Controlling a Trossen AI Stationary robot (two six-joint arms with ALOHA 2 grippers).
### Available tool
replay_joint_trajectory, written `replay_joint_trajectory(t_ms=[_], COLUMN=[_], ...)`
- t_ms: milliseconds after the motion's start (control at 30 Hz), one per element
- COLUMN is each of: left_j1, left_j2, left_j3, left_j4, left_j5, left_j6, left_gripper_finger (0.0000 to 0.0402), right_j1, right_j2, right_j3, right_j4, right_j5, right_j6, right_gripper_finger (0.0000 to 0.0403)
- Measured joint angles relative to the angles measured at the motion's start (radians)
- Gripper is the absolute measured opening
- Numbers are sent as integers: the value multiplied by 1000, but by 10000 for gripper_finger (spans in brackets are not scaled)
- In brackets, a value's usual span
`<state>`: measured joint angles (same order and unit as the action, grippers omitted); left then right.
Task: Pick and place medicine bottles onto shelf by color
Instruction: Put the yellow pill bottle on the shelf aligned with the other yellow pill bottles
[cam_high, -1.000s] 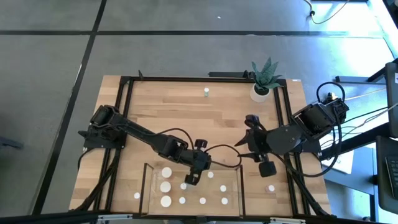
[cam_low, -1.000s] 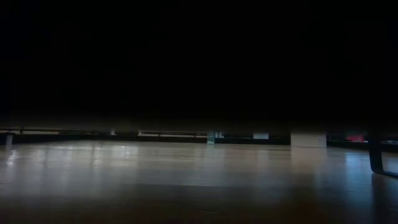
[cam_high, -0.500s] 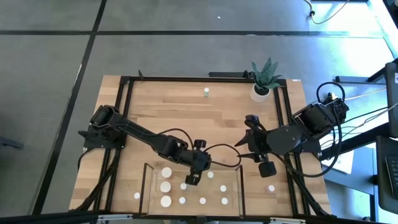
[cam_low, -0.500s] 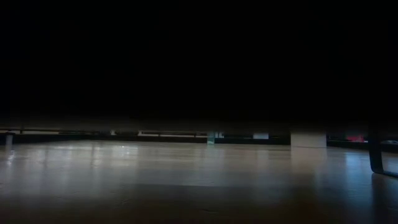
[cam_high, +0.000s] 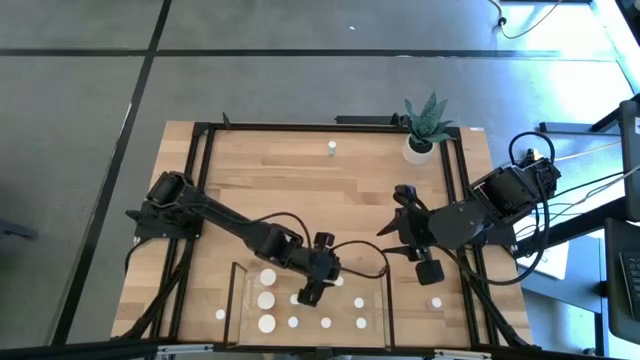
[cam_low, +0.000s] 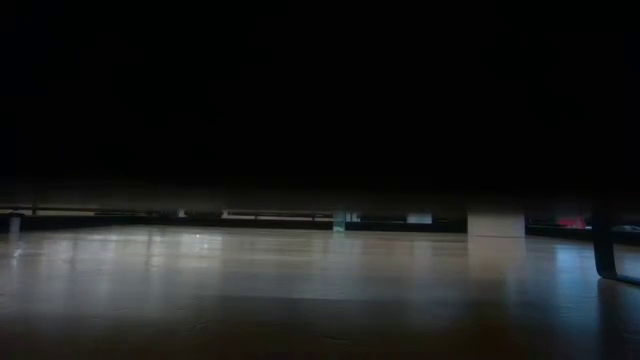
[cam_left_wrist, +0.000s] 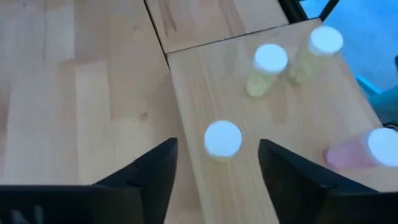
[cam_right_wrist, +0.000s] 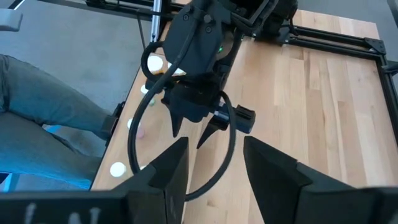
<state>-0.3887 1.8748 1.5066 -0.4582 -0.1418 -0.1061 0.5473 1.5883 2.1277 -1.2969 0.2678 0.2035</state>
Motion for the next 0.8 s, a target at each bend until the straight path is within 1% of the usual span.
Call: replay_joint_trajectory(t_ms=[133, 233, 333, 800], left_j1=[-1, -1, -1, -1], left_j2=[-1, 7, 27, 108], left_j3=[0, 1, -2, 0], left_j4=[4, 6, -10, 59], left_j5=[-30, -33, -32, 6], left_j6=[3, 3, 9, 15], left_gripper_finger=[244, 254, 258, 260], right_j1=[0, 0, 0, 0], right_j2=[0, 0, 0, 0], right_j3=[0, 0, 0, 0], right_j4=[4, 4, 5, 22], right_j5=[0, 0, 0, 0], right_j6=[0, -1, 0, 0], right_gripper_finger=[156, 156, 156, 156])
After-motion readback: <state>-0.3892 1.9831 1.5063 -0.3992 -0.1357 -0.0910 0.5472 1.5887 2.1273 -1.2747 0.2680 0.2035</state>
